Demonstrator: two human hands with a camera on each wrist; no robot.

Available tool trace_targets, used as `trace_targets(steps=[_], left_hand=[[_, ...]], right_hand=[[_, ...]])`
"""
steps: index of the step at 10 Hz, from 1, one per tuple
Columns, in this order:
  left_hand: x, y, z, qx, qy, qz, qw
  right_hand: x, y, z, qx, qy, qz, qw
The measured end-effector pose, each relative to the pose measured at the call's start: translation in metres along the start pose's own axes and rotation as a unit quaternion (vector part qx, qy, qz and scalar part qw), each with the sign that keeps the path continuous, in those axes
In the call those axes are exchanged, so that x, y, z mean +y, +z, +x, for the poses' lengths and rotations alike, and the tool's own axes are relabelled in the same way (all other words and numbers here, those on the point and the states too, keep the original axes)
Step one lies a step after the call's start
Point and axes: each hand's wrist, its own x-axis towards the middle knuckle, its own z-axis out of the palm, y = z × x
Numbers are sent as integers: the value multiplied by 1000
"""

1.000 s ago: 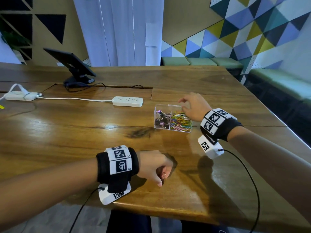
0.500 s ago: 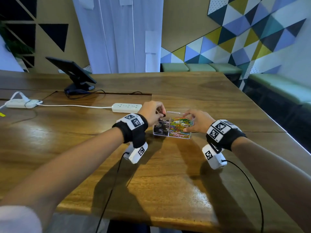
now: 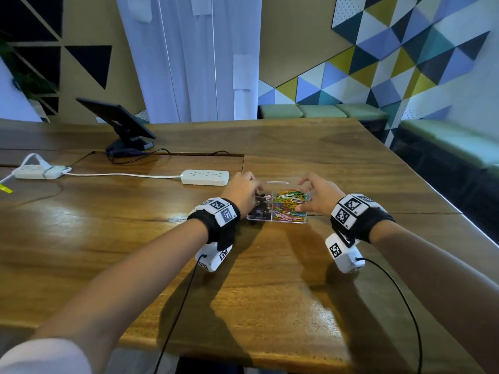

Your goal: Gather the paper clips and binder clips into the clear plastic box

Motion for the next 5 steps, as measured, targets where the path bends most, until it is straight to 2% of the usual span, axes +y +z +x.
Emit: trace_targets(steps=[1,3,4,5], left_hand=[[-2,-2,-9,-18,13,61,998],[-3,-26,-44,3,39,-10,999],[-9,-46,-74,-19,61,-36,997],[-9,-66,-118,-80,44,-94,991]], right_hand=[[-3,0,-1,1,3,-7,1000],[-1,-8,-23,-4,-22,-8,1000],[10,-22,-49,-24,-43,11,999],[31,-28,-86,-64,-37,56,996]])
